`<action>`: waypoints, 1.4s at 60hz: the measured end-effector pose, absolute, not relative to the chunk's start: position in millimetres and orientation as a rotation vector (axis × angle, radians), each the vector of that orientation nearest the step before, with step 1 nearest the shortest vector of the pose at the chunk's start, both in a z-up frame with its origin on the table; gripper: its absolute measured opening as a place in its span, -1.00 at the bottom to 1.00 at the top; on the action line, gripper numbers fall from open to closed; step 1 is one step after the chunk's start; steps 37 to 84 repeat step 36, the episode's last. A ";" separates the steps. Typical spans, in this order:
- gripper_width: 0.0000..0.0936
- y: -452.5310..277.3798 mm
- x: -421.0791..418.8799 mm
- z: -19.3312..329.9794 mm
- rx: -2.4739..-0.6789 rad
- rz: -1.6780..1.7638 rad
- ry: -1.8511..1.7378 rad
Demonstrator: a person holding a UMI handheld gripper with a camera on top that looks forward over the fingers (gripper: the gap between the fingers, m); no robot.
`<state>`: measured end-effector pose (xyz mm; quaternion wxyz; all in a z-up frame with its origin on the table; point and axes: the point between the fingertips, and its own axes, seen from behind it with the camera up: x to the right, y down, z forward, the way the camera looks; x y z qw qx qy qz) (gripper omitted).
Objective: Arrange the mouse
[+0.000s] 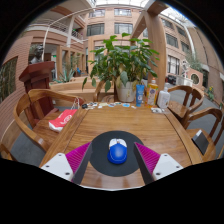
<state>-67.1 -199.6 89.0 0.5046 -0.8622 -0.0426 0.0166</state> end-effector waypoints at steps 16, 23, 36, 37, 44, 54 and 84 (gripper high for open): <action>0.82 -276.0 -79.8 134.9 -2.017 -0.026 -0.132; 0.82 -297.3 -83.7 137.4 -2.018 -0.016 -0.130; 0.83 -315.6 -85.6 143.6 -2.023 0.002 -0.090; 0.83 -315.6 -85.6 143.6 -2.023 0.002 -0.090; 0.83 -315.6 -85.6 143.6 -2.023 0.002 -0.090; 0.83 -315.6 -85.6 143.6 -2.023 0.002 -0.090; 0.83 -315.6 -85.6 143.6 -2.023 0.002 -0.090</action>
